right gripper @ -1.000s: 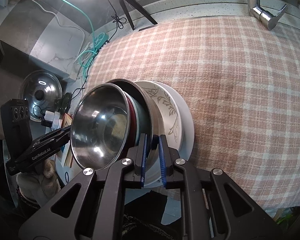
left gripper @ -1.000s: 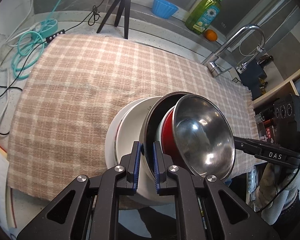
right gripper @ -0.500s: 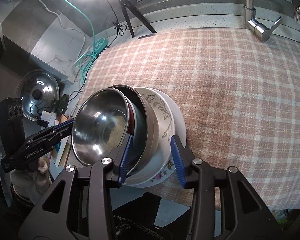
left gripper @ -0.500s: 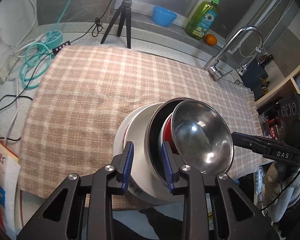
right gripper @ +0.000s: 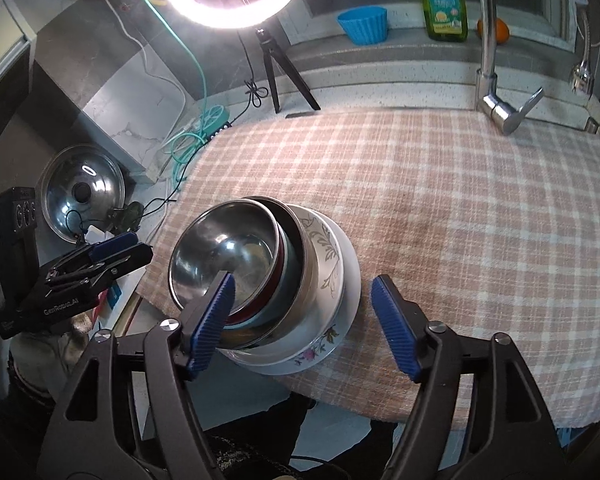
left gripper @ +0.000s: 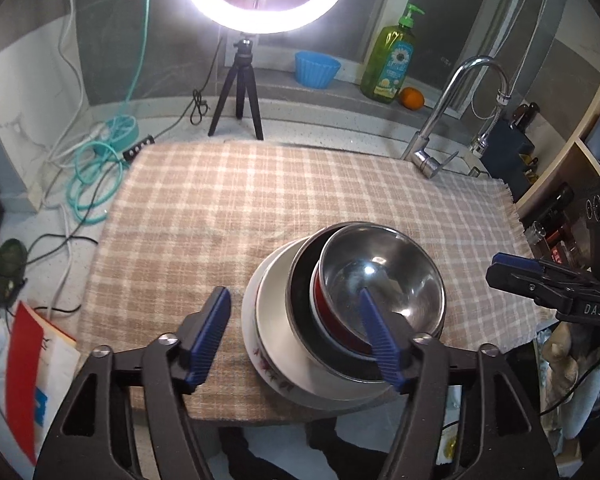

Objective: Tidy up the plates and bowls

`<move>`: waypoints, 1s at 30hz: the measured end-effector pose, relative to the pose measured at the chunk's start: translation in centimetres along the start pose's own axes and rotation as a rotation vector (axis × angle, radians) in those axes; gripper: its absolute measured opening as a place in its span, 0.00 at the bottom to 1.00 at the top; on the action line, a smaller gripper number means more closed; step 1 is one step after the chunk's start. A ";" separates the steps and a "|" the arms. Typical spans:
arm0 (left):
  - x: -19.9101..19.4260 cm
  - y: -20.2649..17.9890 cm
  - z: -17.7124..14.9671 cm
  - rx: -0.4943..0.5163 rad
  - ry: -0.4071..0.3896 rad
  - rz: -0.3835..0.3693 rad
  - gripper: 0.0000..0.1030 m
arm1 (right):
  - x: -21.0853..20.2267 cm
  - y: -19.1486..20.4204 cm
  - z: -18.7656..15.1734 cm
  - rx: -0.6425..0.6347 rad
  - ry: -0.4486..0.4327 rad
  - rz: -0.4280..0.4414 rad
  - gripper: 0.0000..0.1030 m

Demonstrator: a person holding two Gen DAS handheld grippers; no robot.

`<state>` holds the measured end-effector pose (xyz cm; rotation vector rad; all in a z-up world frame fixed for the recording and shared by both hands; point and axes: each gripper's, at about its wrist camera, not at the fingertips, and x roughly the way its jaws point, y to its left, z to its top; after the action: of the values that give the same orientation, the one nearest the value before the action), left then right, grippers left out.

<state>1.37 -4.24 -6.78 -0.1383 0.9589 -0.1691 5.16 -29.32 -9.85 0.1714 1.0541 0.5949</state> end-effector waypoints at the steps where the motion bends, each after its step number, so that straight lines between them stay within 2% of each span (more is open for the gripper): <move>1: -0.4 -0.2 0.0 0.007 -0.014 0.006 0.66 | -0.5 0.2 -0.1 -0.012 -0.022 -0.007 0.85; 4: -1.2 -0.4 0.2 0.010 -0.032 0.012 0.70 | -1.6 0.8 -0.2 -0.039 -0.058 -0.031 0.87; 10: -2.3 -0.9 0.1 0.004 -0.060 0.006 0.71 | -2.9 1.1 -0.4 -0.045 -0.099 -0.043 0.91; 30: -3.5 -2.1 0.3 0.046 -0.122 0.008 0.71 | -4.4 0.8 -0.5 -0.024 -0.146 -0.047 0.91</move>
<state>-0.54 -5.56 -3.37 -0.1014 0.8337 -0.1735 2.86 -31.11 -6.46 0.1661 0.9068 0.5443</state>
